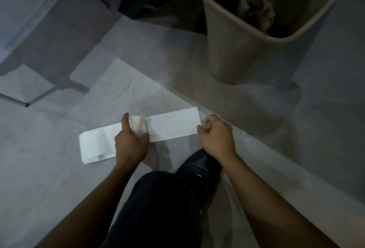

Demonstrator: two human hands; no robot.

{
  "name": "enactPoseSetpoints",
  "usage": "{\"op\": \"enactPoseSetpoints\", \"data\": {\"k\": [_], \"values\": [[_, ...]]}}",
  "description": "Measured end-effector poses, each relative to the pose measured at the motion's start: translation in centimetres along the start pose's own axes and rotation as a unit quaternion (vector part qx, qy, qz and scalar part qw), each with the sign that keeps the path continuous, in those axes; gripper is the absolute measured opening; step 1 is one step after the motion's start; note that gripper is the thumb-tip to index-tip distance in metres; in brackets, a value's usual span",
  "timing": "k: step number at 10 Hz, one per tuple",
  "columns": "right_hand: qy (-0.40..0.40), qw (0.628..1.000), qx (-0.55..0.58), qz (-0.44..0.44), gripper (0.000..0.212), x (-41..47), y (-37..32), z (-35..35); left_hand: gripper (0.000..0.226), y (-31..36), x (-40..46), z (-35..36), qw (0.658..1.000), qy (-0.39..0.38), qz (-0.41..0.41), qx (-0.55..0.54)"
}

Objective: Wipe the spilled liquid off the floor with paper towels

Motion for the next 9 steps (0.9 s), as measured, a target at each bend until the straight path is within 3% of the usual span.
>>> {"op": "enactPoseSetpoints", "data": {"k": [4, 6, 7, 9], "values": [[0.085, 0.991, 0.05, 0.087, 0.024, 3.0, 3.3, -4.8, 0.086, 12.3, -2.9, 7.0, 0.976, -0.125, 0.176, -0.011], [0.071, 0.989, 0.067, 0.107, 0.026, 3.9, 4.4, -5.4, 0.088, 16.8, -6.4, 11.1, 0.944, -0.176, 0.279, 0.001], [0.063, 0.989, 0.067, 0.116, 0.029, 4.2, 4.7, -5.7, 0.092, 17.4, -7.0, 12.2, 0.935, -0.184, 0.304, -0.004], [0.146, 0.974, 0.067, 0.162, 0.025, 2.4, 7.2, -8.8, 0.085, 16.8, -7.6, 11.0, 0.939, -0.178, 0.294, -0.006]]}}
Point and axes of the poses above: each hand's wrist, its own x-axis towards the middle knuckle, its own z-axis out of the palm, y = z × x, the point moved 3 cm from there along x, towards the middle knuckle, and after that the axes turned 11 degrees about y, right-handed, at the moved point
